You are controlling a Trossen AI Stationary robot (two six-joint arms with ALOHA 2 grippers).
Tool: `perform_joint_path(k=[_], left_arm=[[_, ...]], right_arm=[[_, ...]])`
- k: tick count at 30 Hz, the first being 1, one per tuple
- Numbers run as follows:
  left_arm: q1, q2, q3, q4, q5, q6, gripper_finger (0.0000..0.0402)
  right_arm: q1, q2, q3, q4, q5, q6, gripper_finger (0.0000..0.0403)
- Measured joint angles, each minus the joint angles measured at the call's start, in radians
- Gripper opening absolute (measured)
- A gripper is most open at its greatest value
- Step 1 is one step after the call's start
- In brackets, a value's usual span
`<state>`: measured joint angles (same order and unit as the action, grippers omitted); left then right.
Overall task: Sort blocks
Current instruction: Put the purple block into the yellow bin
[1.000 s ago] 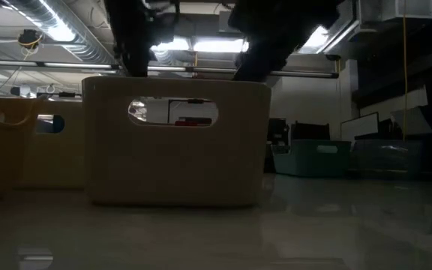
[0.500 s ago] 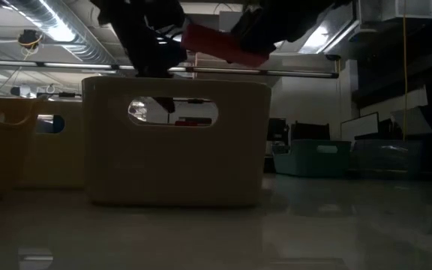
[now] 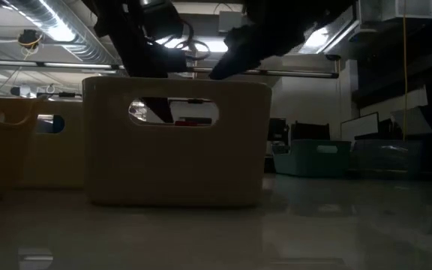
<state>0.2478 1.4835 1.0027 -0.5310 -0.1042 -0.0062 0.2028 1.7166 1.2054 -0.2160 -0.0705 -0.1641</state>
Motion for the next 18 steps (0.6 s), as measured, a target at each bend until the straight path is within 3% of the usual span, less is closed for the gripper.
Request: perform_joint_path(k=[4, 9, 14, 18], left_arm=[[0.002, 0.048, 0.0, -0.008, 0.065, 0.051, 0.0002], [0.004, 0.127, 0.0, -0.005, 0.127, 0.119, 0.0002], [0.005, 0.2, 0.001, -0.005, 0.22, 0.155, 0.0002], [0.003, 0.251, 0.001, -0.009, 0.237, 0.168, 0.0002]], right_arm=[[0.0, -0.004, 0.0, -0.025, 0.087, 0.001, 0.0265], [-0.003, -0.009, 0.0, -0.026, 0.17, -0.005, 0.0265], [-0.028, -0.014, 0.0, -0.061, 0.174, -0.008, 0.0256], [-0.067, -0.019, 0.0, -0.088, 0.174, 0.0, 0.0249]])
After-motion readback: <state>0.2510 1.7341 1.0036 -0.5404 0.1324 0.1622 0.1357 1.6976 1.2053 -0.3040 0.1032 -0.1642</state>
